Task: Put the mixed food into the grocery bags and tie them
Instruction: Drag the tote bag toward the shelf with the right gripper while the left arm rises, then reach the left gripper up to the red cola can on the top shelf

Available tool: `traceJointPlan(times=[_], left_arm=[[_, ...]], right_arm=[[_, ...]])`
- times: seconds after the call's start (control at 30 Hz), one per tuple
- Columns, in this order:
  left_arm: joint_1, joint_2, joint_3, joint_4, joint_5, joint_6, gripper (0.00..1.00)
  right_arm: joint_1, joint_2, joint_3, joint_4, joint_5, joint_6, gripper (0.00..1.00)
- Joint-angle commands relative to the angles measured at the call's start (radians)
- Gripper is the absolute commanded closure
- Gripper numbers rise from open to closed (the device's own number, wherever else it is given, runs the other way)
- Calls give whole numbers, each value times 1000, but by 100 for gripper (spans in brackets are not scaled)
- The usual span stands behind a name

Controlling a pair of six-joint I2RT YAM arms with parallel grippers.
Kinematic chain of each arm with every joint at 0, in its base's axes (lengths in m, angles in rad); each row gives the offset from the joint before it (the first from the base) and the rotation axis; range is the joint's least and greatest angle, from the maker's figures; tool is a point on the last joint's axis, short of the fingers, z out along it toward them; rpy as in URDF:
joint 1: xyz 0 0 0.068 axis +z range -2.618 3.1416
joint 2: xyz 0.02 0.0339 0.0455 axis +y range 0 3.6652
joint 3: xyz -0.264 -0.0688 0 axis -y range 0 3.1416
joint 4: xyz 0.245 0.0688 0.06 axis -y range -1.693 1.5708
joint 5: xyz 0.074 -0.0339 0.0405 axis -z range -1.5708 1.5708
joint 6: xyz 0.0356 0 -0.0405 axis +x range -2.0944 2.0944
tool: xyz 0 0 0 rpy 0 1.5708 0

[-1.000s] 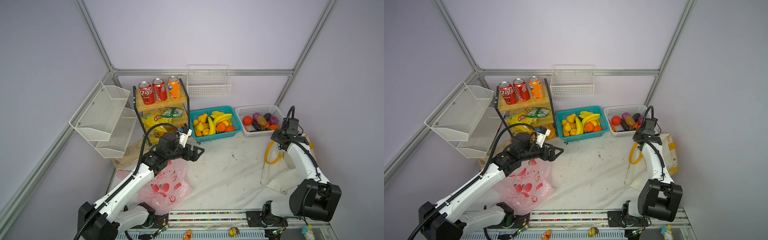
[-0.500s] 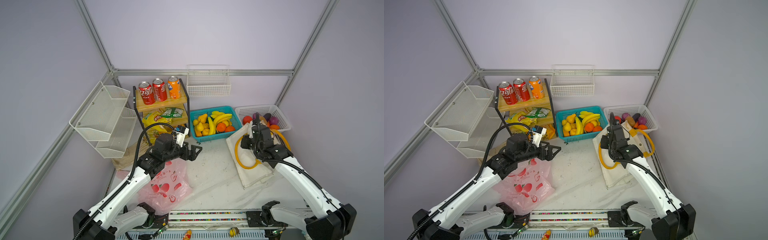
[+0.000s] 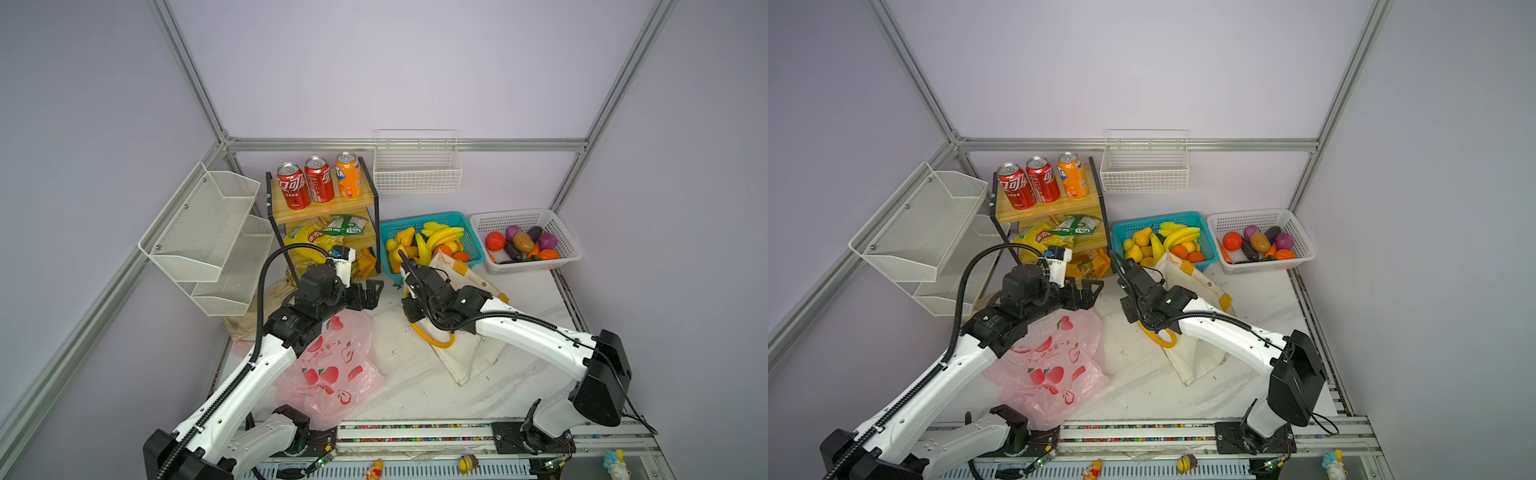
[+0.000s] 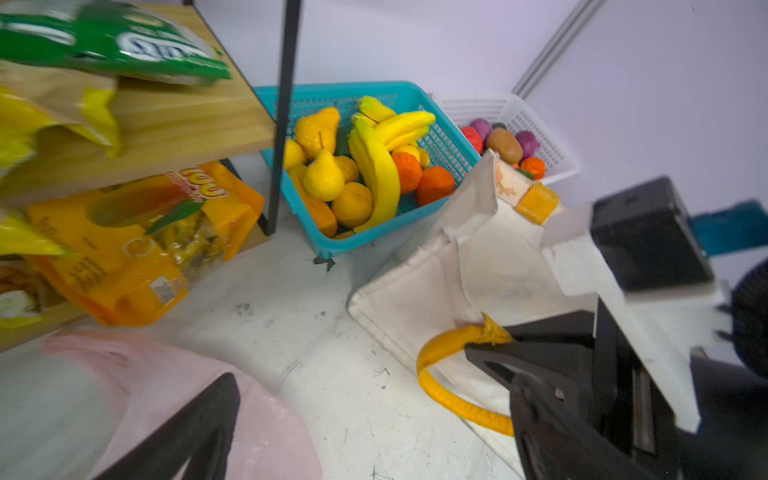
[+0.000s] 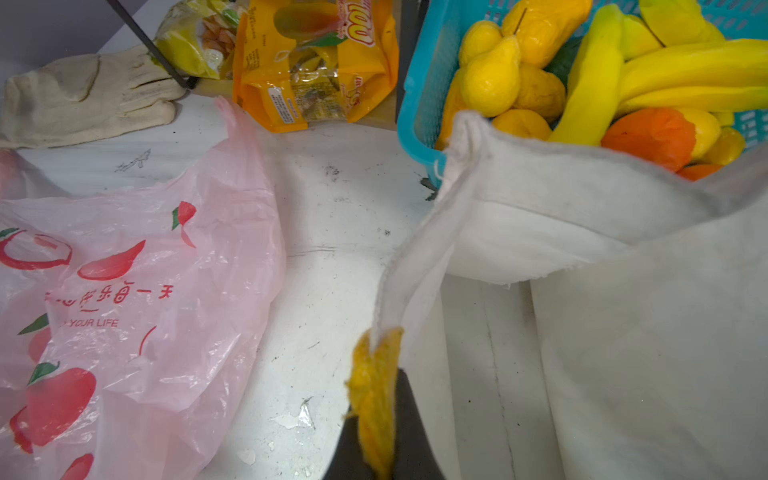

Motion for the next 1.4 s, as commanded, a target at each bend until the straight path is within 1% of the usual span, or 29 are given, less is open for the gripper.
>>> traceJointPlan(times=[0.0, 0.1, 0.2, 0.23, 0.27, 0.33, 0.37, 0.4, 0.43, 0.5, 0.57, 0.63, 0.73, 0.8, 0.83, 0.93, 0.97, 1.07, 1.23, 1.33, 1.37], left_arm=[[130, -67, -1, 38, 43, -77, 0], [221, -74, 2, 22, 86, -85, 0], [256, -68, 18, 12, 81, -77, 0], [259, -66, 24, 11, 79, -72, 1], [258, -64, 30, 9, 76, -66, 1], [251, -65, 46, -5, 62, -35, 5], [238, -69, 49, -11, 41, -19, 6], [215, -75, 51, -19, 4, 4, 6], [192, -81, 55, -30, -39, 27, 6], [144, -79, 70, -61, -138, 79, 6], [125, -56, 103, -102, -186, 109, 6], [116, -27, 142, -137, -215, 130, 6], [94, 19, 214, -174, -282, 175, 6], [92, 52, 281, -214, -308, 192, 6], [92, 66, 317, -232, -312, 221, 5], [116, 92, 443, -281, -284, 238, 3], [142, 99, 488, -293, -261, 237, 3], [257, 142, 621, -316, -179, 209, 3], [373, 309, 872, -378, -118, 207, 3], [403, 387, 984, -390, -77, 205, 3], [407, 443, 1020, -392, -66, 207, 3]], right_arm=[[4, 21, 32, 69, -70, -69, 100], [3, 31, 22, 98, -107, -88, 100], [4, 44, 22, 94, -122, -106, 92], [5, 44, 28, 88, -127, -117, 87], [3, 40, 32, 86, -138, -125, 79], [3, 15, 32, 90, -189, -139, 57], [3, 2, 30, 89, -210, -146, 51], [4, -31, 27, 89, -235, -161, 44], [4, -55, 24, 92, -253, -175, 39], [1, -125, 14, 124, -300, -220, 25], [-11, -189, -7, 193, -336, -233, 16], [-40, -240, -35, 282, -346, -227, 13], [-111, -251, -45, 374, -204, -136, 13], [-127, -245, -55, 419, -99, -94, 13], [-127, -244, -62, 442, -86, -91, 13], [-127, -243, -91, 515, -140, -84, 13], [-127, -242, -101, 534, -152, -79, 13], [-127, -228, -118, 570, -177, -78, 13], [-127, -185, -91, 559, -187, -114, 13], [-127, -174, -81, 559, -196, -129, 13], [-127, -172, -83, 564, -199, -133, 13]])
